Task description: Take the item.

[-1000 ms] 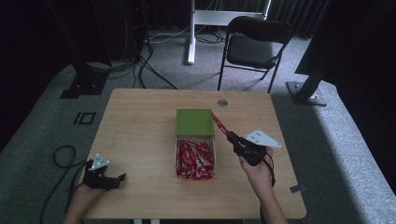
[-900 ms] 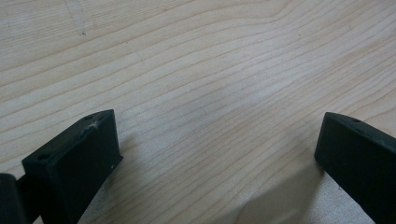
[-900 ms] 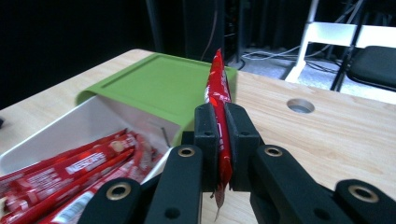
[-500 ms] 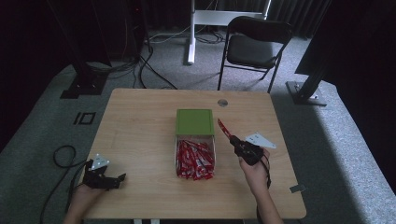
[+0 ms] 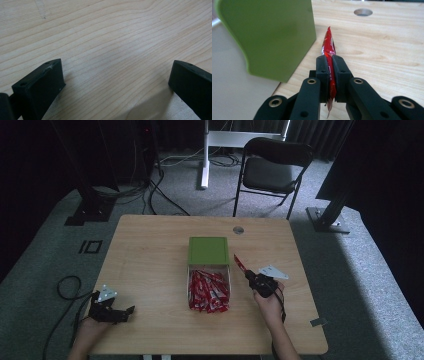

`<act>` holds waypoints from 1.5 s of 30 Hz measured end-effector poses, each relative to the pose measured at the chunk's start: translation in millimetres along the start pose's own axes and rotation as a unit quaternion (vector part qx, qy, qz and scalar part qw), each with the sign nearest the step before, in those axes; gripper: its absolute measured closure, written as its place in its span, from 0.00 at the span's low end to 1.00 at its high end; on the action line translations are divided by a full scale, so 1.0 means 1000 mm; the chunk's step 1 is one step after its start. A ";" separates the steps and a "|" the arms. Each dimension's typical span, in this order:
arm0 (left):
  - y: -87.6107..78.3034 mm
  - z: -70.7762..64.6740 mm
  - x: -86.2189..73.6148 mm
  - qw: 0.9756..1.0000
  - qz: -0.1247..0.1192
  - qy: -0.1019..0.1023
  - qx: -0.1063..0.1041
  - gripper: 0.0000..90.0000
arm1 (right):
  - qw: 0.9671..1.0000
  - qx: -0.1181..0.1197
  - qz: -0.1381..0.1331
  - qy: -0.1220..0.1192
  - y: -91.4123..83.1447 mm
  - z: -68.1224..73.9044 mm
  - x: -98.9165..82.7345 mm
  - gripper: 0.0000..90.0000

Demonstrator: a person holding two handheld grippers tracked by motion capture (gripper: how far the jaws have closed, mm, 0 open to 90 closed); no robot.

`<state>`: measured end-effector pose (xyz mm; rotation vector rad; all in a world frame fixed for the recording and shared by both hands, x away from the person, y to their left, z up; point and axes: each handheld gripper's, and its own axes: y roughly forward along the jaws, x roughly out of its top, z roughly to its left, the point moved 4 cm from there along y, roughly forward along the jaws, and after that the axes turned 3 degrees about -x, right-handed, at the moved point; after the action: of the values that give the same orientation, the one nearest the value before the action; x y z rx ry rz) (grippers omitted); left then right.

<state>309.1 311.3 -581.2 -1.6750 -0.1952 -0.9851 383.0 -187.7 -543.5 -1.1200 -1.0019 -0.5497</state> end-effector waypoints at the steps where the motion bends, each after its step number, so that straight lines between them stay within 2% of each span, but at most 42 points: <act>1: 0.000 0.000 0.000 1.000 0.000 0.000 0.000 0.01 | 1.000 0.000 0.004 -0.001 0.002 0.000 -0.002 0.94; 8: 0.000 0.000 0.000 1.000 0.000 0.000 0.000 0.01 | 1.000 -0.003 0.024 0.003 0.009 -0.002 -0.012 0.94; 17: 0.000 0.000 0.000 1.000 0.000 0.000 0.000 0.01 | 0.999 -0.004 0.050 -0.004 0.015 0.000 -0.020 0.93; 18: 0.000 0.000 0.000 1.000 0.000 0.000 0.000 0.01 | 0.999 -0.003 0.054 0.003 0.016 -0.001 -0.022 0.92; 22: 0.000 0.000 0.000 1.000 0.000 0.000 0.000 0.01 | 0.998 -0.003 0.063 0.003 0.018 -0.001 -0.026 0.91; 28: 0.000 0.000 0.000 1.000 0.000 0.000 0.000 0.01 | 0.998 -0.008 0.069 0.007 0.018 -0.002 -0.027 0.79; 31: 0.000 0.000 0.000 1.000 0.000 0.000 0.000 0.01 | 0.997 -0.005 0.070 0.012 0.016 -0.003 -0.027 0.76; 40: 0.000 0.000 0.000 1.000 0.000 0.000 0.000 0.01 | 0.998 0.005 0.062 0.017 0.000 -0.005 -0.023 0.59; 45: 0.000 0.000 0.000 1.000 0.000 0.000 0.000 0.01 | 0.998 -0.001 0.056 0.016 -0.009 -0.011 -0.021 0.55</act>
<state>309.1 311.2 -581.2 -1.6750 -0.1954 -0.9850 370.3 -202.8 -558.6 -1.1579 -0.9052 -0.4766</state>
